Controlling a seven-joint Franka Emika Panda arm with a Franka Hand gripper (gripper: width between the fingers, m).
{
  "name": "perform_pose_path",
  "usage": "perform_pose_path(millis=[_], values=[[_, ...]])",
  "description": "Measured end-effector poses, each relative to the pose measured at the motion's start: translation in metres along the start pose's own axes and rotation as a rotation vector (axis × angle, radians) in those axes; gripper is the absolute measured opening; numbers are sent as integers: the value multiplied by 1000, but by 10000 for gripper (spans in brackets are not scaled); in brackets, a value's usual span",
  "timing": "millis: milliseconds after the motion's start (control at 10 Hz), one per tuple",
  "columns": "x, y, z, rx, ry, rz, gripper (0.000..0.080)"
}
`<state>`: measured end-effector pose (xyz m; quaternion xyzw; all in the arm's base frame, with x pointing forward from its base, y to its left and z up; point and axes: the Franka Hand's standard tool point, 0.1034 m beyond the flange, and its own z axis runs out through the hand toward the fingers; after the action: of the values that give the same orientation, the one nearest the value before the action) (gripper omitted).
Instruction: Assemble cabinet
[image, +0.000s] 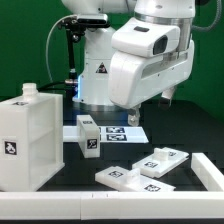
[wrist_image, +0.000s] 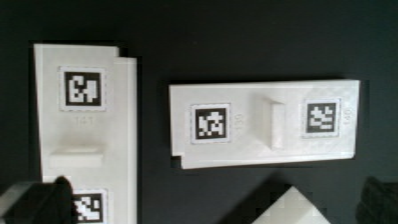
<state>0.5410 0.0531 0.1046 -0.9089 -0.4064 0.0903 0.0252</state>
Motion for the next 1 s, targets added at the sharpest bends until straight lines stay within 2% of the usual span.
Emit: perform_pose_path(millis=[400, 500, 600, 700, 800, 900, 1000], values=[[0, 0, 0, 0, 0, -1, 798], [5, 3, 2, -28, 33, -28, 798], [8, 0, 12, -77, 91, -53, 798], [10, -12, 22, -112, 119, -66, 798], [15, -21, 31, -159, 181, -85, 798], [12, -29, 43, -180, 216, -93, 798], [7, -29, 43, -155, 179, -89, 798]])
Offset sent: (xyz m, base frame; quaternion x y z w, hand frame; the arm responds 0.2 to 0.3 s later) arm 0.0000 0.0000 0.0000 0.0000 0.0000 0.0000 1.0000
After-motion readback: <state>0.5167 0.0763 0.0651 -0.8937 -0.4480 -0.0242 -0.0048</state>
